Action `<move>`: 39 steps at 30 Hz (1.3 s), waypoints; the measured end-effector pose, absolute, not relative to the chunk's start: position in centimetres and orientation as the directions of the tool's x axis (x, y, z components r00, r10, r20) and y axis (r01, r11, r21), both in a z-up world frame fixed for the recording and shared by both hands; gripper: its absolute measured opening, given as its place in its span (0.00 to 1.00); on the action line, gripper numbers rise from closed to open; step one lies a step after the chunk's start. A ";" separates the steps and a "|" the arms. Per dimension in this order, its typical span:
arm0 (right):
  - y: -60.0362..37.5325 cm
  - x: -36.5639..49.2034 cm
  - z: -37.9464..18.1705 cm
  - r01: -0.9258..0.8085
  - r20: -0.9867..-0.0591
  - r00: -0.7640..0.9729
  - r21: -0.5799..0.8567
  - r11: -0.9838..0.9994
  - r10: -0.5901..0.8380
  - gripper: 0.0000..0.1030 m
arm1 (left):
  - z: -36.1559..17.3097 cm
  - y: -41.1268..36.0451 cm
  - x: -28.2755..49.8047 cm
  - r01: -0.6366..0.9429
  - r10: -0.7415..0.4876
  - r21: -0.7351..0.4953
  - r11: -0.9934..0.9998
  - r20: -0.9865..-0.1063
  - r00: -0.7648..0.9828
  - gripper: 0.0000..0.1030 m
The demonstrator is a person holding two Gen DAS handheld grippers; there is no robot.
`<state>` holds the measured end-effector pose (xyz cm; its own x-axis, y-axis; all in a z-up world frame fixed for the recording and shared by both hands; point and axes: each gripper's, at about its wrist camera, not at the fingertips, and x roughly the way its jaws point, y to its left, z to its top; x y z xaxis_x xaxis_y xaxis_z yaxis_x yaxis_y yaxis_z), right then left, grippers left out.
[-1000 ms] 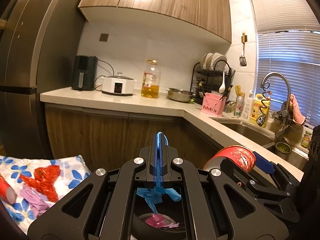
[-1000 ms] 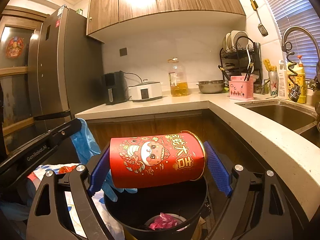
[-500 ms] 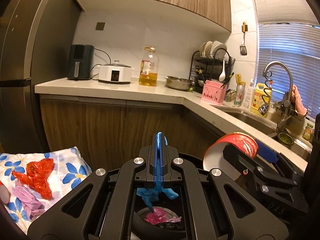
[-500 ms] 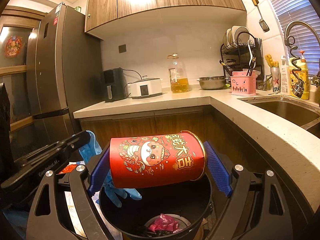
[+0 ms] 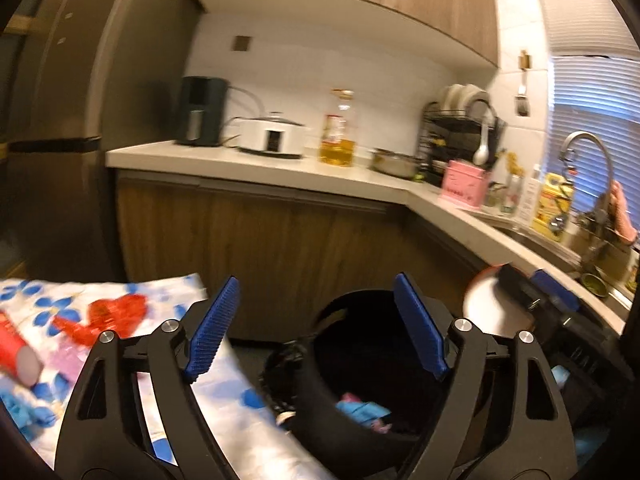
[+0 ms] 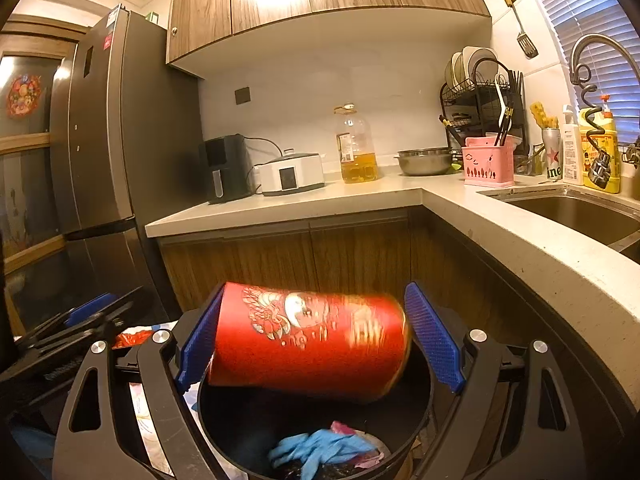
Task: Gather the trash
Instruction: 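Open both tools to drop the canister and glove into the bin, then move both tools back over the table toward the snack bag and glove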
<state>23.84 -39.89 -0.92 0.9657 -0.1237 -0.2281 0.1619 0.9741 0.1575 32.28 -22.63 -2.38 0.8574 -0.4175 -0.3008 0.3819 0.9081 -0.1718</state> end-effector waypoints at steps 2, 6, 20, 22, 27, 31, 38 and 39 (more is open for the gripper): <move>-39.7 24.1 -1.0 0.161 -0.239 0.963 0.155 0.975 -0.121 0.82 | -2.7 -21.3 32.0 0.353 -0.394 -0.182 0.918 -0.306 0.867 0.81; -39.6 24.3 -1.5 0.161 -0.261 0.959 0.169 0.972 -0.114 0.83 | -3.3 -18.8 30.8 0.309 -0.359 -0.198 0.930 -0.318 0.878 0.82; -35.8 19.2 -1.0 0.125 -0.238 0.968 0.181 0.975 -0.079 0.93 | -4.5 -12.9 24.6 0.176 -0.224 -0.168 0.970 -0.334 0.916 0.93; -35.1 18.5 -1.0 0.110 -0.237 0.969 0.189 0.976 -0.064 0.93 | -4.7 -11.4 23.6 0.145 -0.196 -0.171 0.975 -0.334 0.922 0.94; -32.3 16.7 -1.2 0.066 -0.223 0.974 0.193 0.979 -0.022 0.93 | -4.5 -7.4 20.9 0.044 -0.087 -0.145 0.988 -0.312 0.946 0.94; -29.6 15.8 -1.3 0.022 -0.217 0.976 0.171 0.985 0.016 0.93 | -4.1 -4.2 19.0 -0.034 -0.003 -0.120 0.992 -0.295 0.956 0.94; -25.0 15.0 -2.1 -0.063 -0.235 0.967 0.157 0.986 0.099 0.93 | -4.5 2.8 16.1 -0.197 0.156 -0.109 0.974 -0.305 0.940 0.94; -24.4 14.9 -2.3 -0.073 -0.239 0.965 0.157 0.985 0.109 0.93 | -4.5 3.5 15.9 -0.213 0.172 -0.107 0.971 -0.306 0.936 0.94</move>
